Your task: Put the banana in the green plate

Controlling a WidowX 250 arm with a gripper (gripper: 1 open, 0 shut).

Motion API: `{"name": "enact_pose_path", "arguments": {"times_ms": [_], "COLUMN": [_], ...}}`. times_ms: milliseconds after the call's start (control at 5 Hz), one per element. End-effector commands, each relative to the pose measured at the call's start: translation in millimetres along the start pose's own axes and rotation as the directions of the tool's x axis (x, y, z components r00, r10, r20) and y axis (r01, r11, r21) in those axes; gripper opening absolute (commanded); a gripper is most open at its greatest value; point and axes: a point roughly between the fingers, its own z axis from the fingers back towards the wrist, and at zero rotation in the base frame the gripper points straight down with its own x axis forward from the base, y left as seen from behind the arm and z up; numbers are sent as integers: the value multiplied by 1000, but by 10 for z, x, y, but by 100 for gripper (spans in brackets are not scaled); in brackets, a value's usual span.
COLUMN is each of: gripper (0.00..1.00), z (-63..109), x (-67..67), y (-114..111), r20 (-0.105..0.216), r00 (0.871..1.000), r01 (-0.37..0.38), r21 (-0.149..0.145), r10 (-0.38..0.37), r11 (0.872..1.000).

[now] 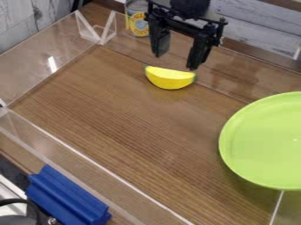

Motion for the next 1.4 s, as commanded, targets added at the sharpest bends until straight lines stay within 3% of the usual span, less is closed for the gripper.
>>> {"name": "enact_pose_path", "arguments": {"times_ms": [0,200,400,800,1000,1200], "gripper": [100,100,100,100,100,100], "z": [-65,-122,-182,-324,-397,-462], "x": [70,191,266,387,423,456], "y": [48,142,194,322,370,418], "r20": [-8,-13,-21,-33,-36,-37], "r00": [994,962,908,804,770,747], "r01": [108,274,419,594,638,665], "r21": [4,7,15,22,21,17], "r10": [-107,-274,-419,-593,-637,-664], "r11": [994,962,908,804,770,747]}}
